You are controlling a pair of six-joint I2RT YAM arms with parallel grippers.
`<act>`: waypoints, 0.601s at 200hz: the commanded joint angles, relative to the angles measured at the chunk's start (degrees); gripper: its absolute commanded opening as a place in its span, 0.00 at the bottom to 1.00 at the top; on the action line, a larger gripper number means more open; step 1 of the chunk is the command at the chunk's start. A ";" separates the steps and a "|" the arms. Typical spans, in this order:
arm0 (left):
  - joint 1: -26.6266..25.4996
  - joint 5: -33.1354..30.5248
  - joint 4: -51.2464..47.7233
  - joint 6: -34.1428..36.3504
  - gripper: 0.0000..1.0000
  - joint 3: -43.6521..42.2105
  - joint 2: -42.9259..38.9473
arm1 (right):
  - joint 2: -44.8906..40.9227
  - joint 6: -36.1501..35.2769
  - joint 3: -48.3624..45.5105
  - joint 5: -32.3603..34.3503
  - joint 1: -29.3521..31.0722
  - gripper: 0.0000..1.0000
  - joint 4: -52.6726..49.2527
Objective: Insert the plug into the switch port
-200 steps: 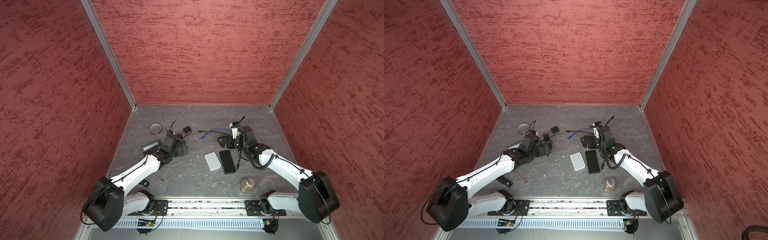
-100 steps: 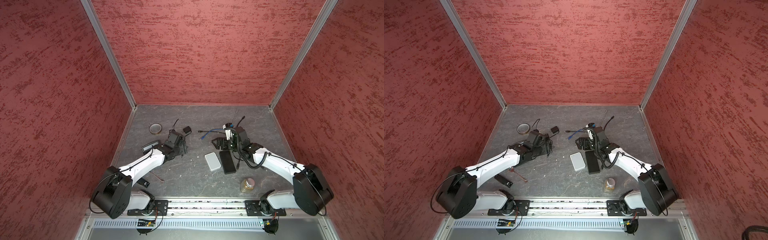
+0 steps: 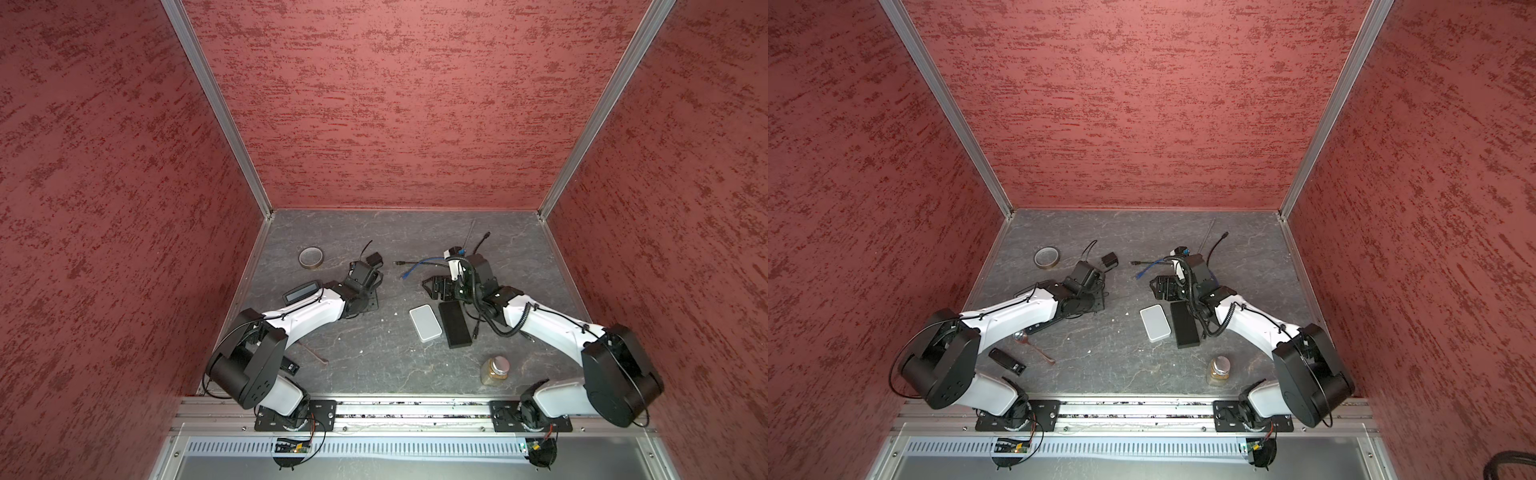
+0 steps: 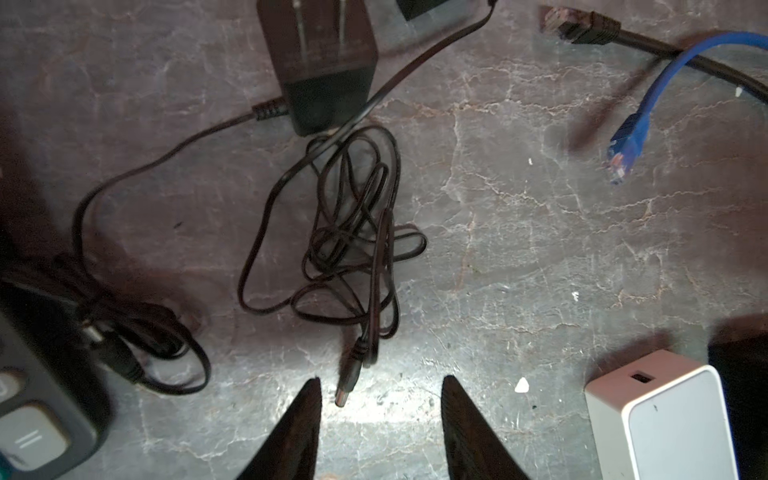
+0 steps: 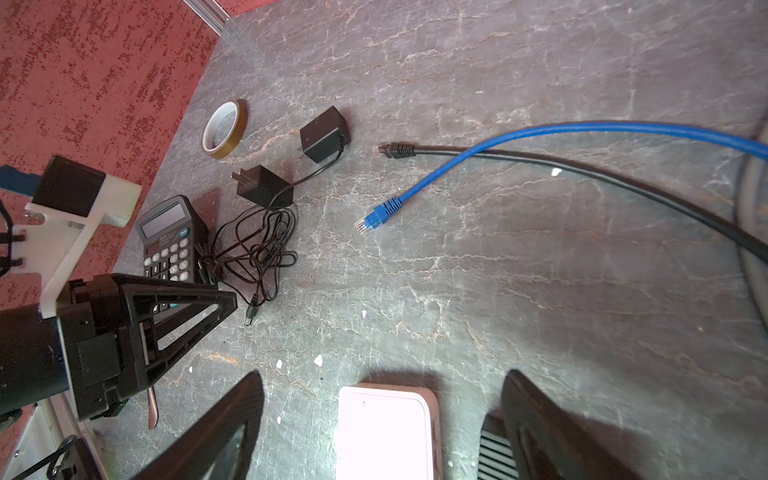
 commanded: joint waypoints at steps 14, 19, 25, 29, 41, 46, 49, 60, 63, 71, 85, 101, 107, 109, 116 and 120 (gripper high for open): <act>-0.09 -1.91 0.39 0.94 0.43 3.17 1.86 | -0.14 2.18 -1.51 0.30 0.48 0.90 2.16; -0.05 -1.99 0.36 1.07 0.43 3.46 2.14 | -0.18 2.27 -1.64 0.21 0.48 0.90 2.25; -0.06 -2.07 0.39 1.13 0.42 3.74 2.53 | -0.15 2.36 -1.71 0.13 0.48 0.89 2.26; -0.10 -2.11 0.33 1.16 0.42 3.90 2.72 | -0.21 2.44 -1.71 0.08 0.48 0.89 2.38; -0.09 -2.28 0.07 1.26 0.41 4.38 3.19 | -0.22 2.57 -1.84 -0.03 0.57 0.89 2.44; -0.10 -2.35 0.05 1.25 0.41 4.47 3.33 | -0.22 2.69 -1.85 -0.05 0.57 0.89 2.38; -0.12 -2.38 0.06 1.26 0.41 4.55 3.31 | -0.21 2.64 -1.80 -0.05 0.57 0.89 2.39; -0.10 -2.66 0.06 1.35 0.40 4.58 3.32 | -0.18 2.66 -1.95 0.04 0.56 0.89 2.48; -0.07 -2.88 -0.01 1.35 0.40 4.58 3.27 | -0.22 2.68 -1.91 0.03 0.64 0.89 2.47; -0.05 -3.40 -0.23 1.42 0.40 4.67 3.13 | -0.22 2.69 -1.96 0.06 0.65 0.89 2.50; 0.17 -5.25 -1.37 1.41 0.40 4.68 2.33 | -0.13 2.80 -1.90 -0.05 0.72 0.89 2.53; 1.11 -6.42 -2.06 1.41 0.41 3.85 0.72 | 0.01 2.94 -1.97 -0.01 0.80 0.89 2.53; 1.73 -6.43 -2.06 1.37 0.41 3.30 -0.13 | 0.04 2.90 -2.00 -0.01 0.76 0.89 2.53; 1.93 -6.43 -2.01 1.35 0.41 3.14 -0.39 | 0.09 2.89 -2.02 -0.04 0.79 0.89 2.53; 2.76 -6.43 -2.03 1.20 0.41 2.40 -1.52 | 0.17 2.90 -2.04 -0.05 0.79 0.89 2.65; 3.31 -6.34 -1.96 1.06 0.41 1.83 -2.14 | 0.23 2.89 -2.04 -0.05 0.83 0.89 2.66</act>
